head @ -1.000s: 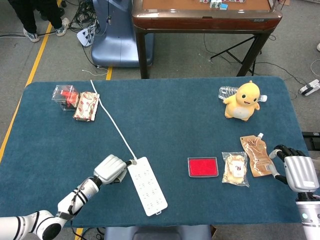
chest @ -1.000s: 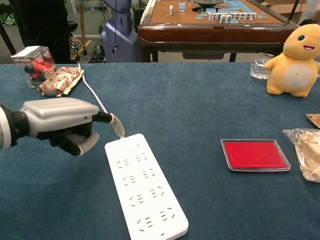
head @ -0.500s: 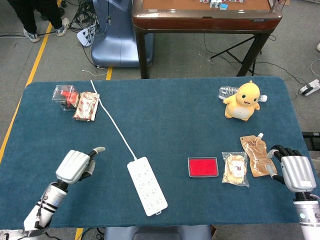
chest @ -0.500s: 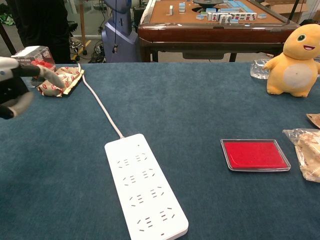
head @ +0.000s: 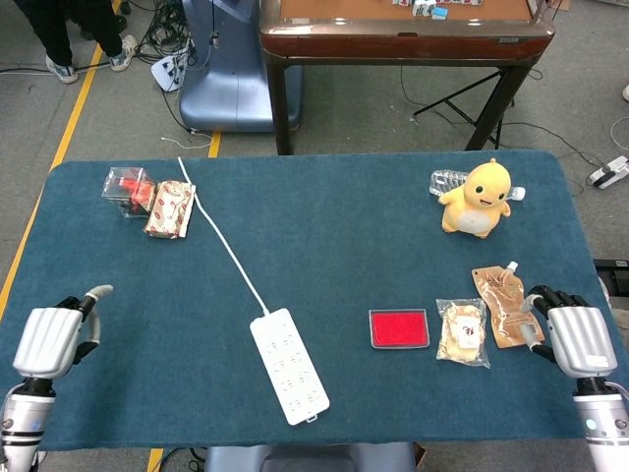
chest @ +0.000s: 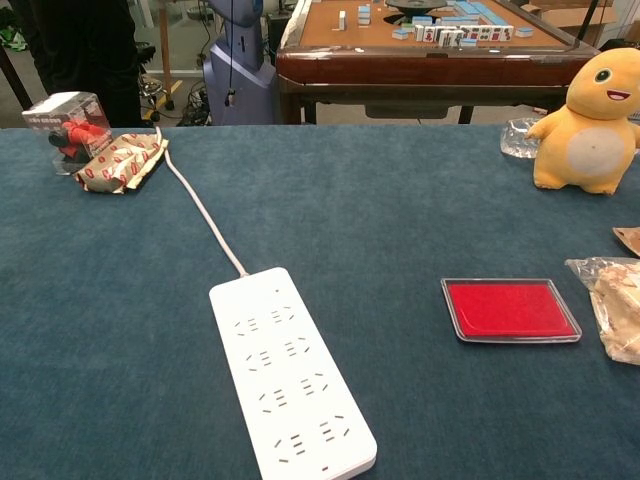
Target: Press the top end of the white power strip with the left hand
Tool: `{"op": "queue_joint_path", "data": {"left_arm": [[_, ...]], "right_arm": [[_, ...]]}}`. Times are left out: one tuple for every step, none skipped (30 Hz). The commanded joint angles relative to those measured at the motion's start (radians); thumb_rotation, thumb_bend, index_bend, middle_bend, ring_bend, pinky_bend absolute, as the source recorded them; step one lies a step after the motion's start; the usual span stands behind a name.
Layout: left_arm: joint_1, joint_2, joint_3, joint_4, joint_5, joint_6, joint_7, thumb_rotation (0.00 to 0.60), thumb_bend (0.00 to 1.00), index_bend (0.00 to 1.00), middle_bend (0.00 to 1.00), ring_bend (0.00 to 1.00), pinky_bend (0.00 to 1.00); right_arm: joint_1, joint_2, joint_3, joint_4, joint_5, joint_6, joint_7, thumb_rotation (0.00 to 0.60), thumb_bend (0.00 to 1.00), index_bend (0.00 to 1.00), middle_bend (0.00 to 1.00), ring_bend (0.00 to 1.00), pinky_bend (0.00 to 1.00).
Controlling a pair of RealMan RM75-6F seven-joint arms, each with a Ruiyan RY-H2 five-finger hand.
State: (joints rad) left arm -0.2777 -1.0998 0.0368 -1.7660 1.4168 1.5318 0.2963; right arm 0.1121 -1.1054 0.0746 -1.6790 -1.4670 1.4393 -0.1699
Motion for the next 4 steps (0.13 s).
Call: {"op": "queue_joint_path", "data": {"left_arm": [[0.032, 0.023, 0.003, -0.006, -0.003, 0.021, 0.013, 0.6, 0.69, 0.32, 0.58, 0.5, 0.75], [0.04, 0.027, 0.004, -0.008, -0.002, 0.025, 0.015, 0.6, 0.69, 0.32, 0.58, 0.5, 0.75], [0.049, 0.033, 0.006, -0.009, -0.001, 0.028, 0.016, 0.6, 0.69, 0.32, 0.58, 0.5, 0.75], [0.055, 0.036, 0.006, -0.011, 0.0, 0.031, 0.016, 0.6, 0.69, 0.32, 0.58, 0.5, 0.75]], "right_arm": [[-0.001, 0.0, -0.001, -0.001, 0.001, 0.0, 0.0, 0.6, 0.29, 0.46, 0.33, 0.36, 0.41], [-0.001, -0.001, -0.001, -0.001, 0.002, -0.001, -0.001, 0.6, 0.29, 0.46, 0.34, 0.36, 0.41], [-0.001, -0.001, -0.002, -0.001, 0.004, -0.002, -0.002, 0.6, 0.29, 0.46, 0.34, 0.36, 0.41], [-0.001, -0.001, -0.002, -0.001, 0.005, -0.003, -0.002, 0.6, 0.29, 0.46, 0.34, 0.37, 0.41]]}}
